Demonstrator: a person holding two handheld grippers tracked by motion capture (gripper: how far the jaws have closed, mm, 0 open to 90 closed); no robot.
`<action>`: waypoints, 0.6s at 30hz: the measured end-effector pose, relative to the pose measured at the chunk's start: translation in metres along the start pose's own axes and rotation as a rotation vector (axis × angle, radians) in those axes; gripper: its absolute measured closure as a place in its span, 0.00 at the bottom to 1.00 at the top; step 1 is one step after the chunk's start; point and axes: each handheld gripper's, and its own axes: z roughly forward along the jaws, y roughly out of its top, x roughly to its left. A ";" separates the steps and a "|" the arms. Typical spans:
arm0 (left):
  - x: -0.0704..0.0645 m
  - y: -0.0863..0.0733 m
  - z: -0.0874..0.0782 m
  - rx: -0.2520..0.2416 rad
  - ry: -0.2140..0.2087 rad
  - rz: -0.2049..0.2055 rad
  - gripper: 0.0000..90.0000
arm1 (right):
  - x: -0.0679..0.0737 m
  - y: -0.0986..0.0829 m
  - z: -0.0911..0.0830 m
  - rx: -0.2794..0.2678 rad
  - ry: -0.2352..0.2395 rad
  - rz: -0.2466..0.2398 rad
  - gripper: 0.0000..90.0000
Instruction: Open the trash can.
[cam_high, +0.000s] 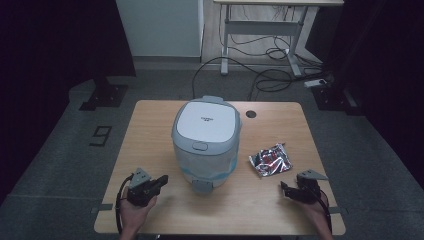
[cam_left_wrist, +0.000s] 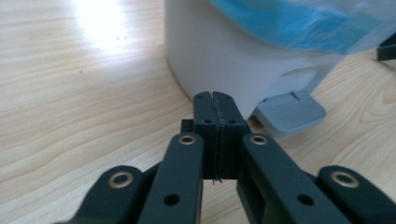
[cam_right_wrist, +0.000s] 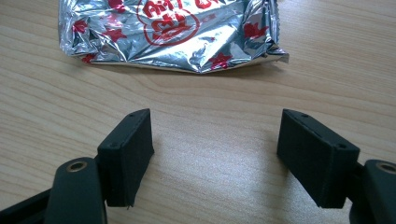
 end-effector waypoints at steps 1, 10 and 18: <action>0.000 0.000 0.000 0.000 0.000 0.000 1.00 | 0.000 0.000 0.000 0.000 0.000 0.000 0.30; -0.008 0.002 0.004 0.007 -0.051 0.004 1.00 | 0.000 0.000 0.000 -0.002 -0.002 0.002 0.31; -0.016 0.003 0.009 0.003 -0.105 -0.008 1.00 | -0.001 0.000 0.000 -0.002 -0.005 0.005 0.31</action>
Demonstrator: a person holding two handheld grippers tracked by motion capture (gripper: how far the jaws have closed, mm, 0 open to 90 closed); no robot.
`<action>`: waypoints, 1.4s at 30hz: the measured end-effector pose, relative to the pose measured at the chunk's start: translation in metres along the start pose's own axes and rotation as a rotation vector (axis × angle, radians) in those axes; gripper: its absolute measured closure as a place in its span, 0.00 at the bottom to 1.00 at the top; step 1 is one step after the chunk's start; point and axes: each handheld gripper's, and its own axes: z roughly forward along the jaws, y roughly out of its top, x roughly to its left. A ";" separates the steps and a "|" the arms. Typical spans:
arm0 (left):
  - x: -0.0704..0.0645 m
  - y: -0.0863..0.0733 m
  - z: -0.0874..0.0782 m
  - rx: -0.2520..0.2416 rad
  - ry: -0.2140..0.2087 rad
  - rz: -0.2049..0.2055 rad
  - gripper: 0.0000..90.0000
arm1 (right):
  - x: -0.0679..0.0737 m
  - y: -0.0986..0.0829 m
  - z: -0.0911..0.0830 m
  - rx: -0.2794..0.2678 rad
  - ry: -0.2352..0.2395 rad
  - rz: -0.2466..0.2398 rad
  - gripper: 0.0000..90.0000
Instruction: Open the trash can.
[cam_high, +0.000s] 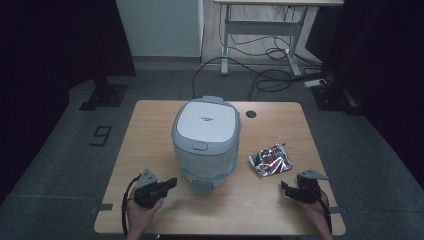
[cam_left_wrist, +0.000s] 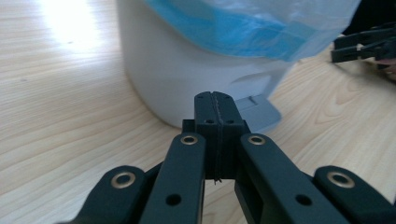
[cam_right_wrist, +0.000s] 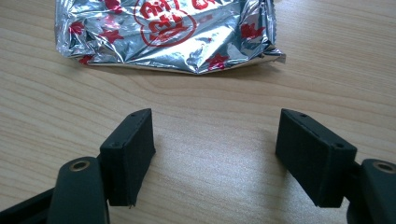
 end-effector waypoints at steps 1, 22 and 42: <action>-0.004 0.001 0.003 0.006 -0.018 0.008 1.00 | 0.000 0.000 0.000 0.000 -0.001 0.001 0.31; -0.021 0.007 0.040 0.073 -0.106 0.037 1.00 | 0.001 0.000 0.001 -0.001 -0.016 0.012 0.31; -0.024 0.006 0.063 0.090 -0.073 0.079 1.00 | 0.002 0.000 0.000 0.000 -0.025 0.021 0.31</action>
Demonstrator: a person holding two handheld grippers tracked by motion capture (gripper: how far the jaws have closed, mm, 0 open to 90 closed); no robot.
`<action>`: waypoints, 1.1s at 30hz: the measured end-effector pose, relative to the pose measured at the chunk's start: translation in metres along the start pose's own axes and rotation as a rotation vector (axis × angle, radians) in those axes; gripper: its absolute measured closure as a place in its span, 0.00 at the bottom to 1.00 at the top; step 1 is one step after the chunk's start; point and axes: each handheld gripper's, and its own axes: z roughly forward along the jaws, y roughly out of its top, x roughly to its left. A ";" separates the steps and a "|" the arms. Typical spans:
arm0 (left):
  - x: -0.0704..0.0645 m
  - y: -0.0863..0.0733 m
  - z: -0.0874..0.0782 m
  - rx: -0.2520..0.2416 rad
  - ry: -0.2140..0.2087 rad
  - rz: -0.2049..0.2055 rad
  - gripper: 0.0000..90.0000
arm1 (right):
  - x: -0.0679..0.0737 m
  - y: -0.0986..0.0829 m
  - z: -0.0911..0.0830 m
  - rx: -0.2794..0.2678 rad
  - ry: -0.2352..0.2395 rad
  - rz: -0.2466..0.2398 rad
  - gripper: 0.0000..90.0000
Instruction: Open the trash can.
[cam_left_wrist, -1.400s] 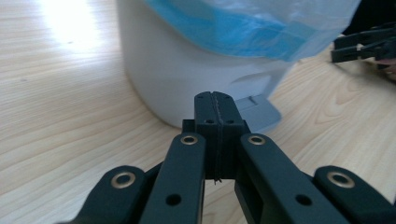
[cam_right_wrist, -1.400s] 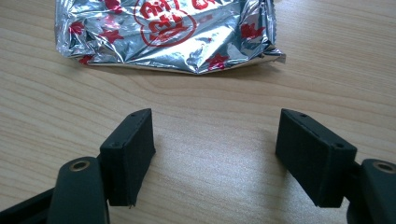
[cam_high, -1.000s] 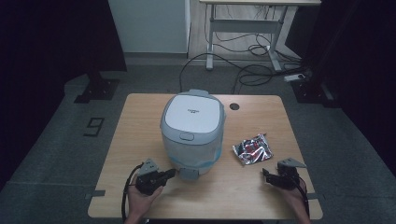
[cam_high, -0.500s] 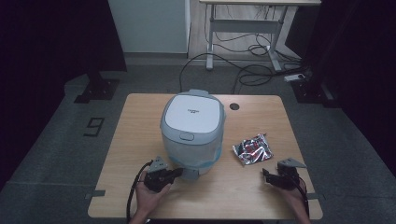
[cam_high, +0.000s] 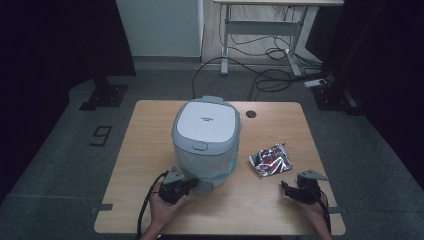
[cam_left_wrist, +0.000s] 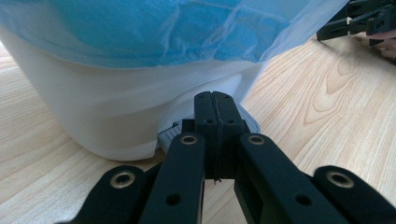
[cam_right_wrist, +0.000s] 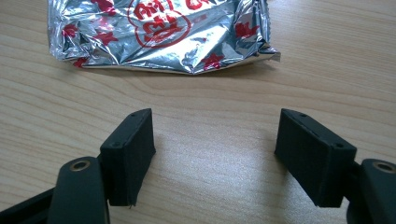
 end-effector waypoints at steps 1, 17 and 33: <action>-0.001 -0.001 0.003 0.013 0.005 0.004 1.00 | 0.000 0.000 0.000 0.000 0.000 0.000 0.31; -0.003 -0.005 0.016 0.071 0.044 0.021 1.00 | 0.000 0.000 0.000 0.000 -0.002 0.002 0.31; -0.005 -0.006 0.017 0.079 0.058 0.029 1.00 | 0.001 -0.001 -0.001 0.000 -0.008 0.009 0.31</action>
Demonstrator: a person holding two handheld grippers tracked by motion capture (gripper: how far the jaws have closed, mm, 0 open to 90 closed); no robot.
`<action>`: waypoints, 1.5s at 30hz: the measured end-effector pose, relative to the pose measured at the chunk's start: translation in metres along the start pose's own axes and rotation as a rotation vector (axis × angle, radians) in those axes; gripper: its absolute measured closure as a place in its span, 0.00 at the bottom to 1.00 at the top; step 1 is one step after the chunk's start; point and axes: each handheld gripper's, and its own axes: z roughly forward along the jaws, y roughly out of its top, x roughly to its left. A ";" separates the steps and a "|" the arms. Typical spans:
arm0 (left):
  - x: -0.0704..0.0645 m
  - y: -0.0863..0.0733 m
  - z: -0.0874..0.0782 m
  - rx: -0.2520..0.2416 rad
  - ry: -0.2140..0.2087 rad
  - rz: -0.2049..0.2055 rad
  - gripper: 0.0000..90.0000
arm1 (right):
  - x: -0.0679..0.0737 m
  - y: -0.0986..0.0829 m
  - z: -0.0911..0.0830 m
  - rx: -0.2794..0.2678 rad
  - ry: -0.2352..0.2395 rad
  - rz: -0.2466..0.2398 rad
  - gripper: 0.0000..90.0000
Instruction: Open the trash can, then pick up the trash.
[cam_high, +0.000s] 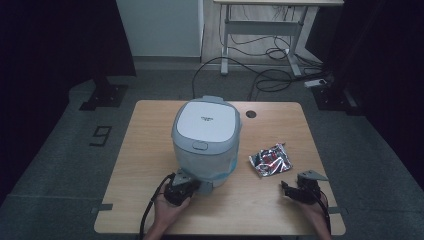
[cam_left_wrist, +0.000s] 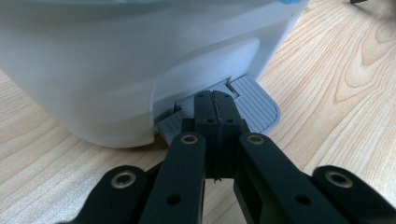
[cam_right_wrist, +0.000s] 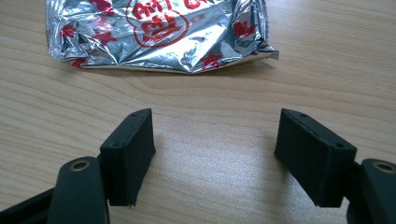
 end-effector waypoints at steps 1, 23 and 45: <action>0.000 0.000 0.000 0.002 0.000 -0.004 1.00 | 0.000 0.000 0.000 0.000 0.000 0.000 0.31; -0.002 -0.003 0.009 0.046 0.021 -0.005 1.00 | 0.000 -0.001 -0.001 0.000 0.001 0.000 0.31; 0.001 -0.004 0.009 0.044 0.007 -0.013 1.00 | -0.005 0.008 -0.011 -0.044 0.041 0.037 0.32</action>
